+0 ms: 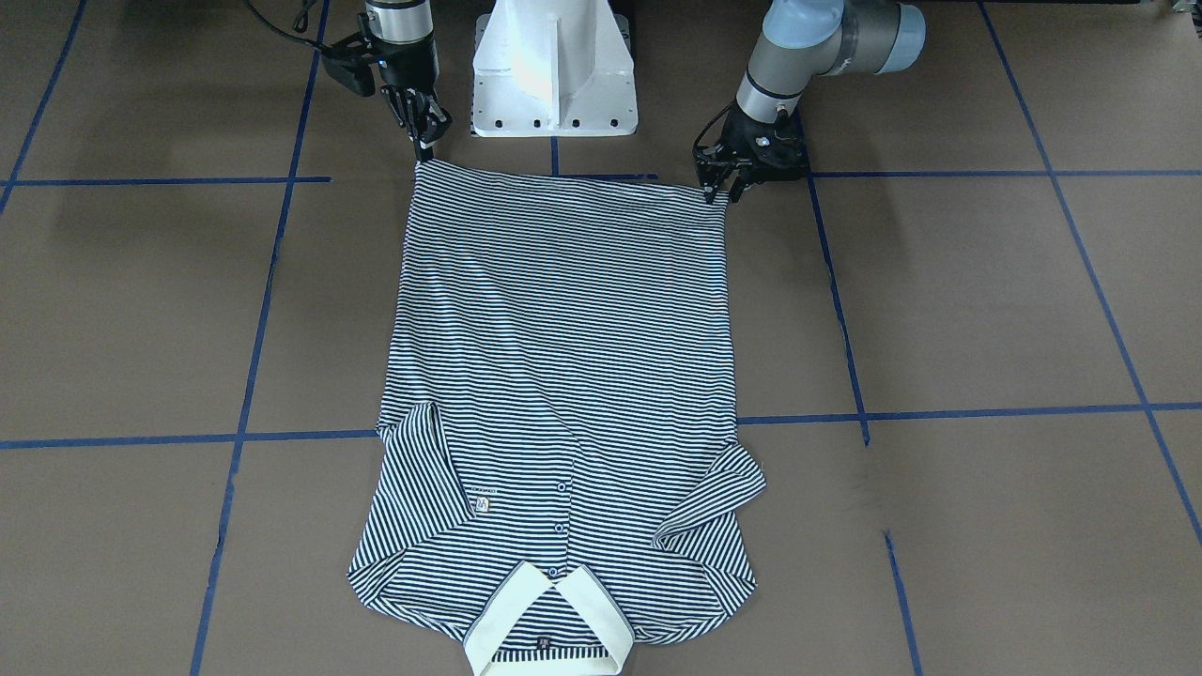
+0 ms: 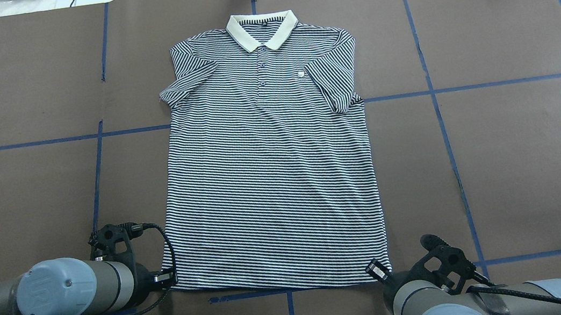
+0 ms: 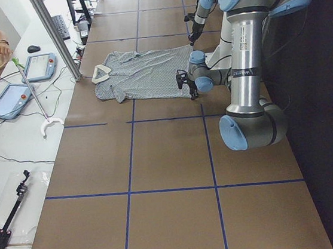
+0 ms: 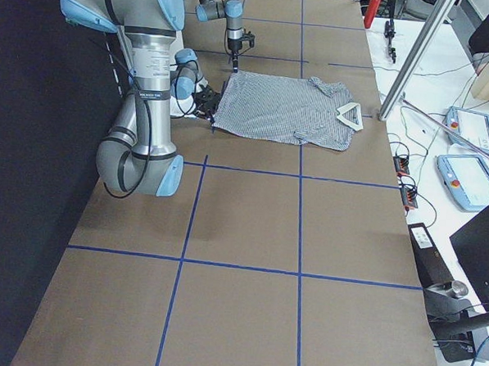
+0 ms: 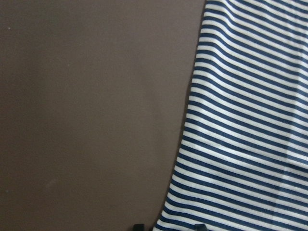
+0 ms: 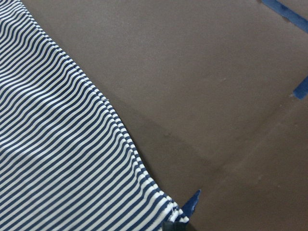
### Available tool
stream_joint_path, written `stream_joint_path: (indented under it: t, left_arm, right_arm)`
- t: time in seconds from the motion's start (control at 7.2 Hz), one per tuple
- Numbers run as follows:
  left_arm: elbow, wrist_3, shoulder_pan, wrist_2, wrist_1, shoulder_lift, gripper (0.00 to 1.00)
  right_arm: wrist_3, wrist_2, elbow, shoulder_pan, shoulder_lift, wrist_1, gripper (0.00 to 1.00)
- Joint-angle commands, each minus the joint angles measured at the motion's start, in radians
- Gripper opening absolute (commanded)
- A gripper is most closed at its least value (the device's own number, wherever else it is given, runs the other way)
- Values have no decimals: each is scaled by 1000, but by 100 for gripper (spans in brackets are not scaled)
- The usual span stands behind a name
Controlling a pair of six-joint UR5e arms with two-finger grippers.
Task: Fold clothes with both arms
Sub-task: 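Grasp the hem corners nearest the robot with both grippers, then lift the hem with both grippers and fold it toward the collar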
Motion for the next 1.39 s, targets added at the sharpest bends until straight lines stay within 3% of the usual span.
stream_joint_path:
  t: [0.0,0.56,0.69,0.97,1.25]
  left_arm:
    - [-3,0,1,-1,1,0,0]
    - [-39,-84,16,-3,2,-15,0]
    - [-97,-122,51,-4,13,-12,0]
    - [-148,-384,117,0,25,-14,0]
    - [-213,-385,133,-1,27,-18,0]
  right_arm:
    - [0,0,2,0,0,0,0]
    - [1,-3,4,-8,-20,2,0]
    - [2,-3,30,-15,-41,2,0]
    - [0,-11,161,-73,-179,3,0]
    - [-23,-12,197,-37,-178,5,0]
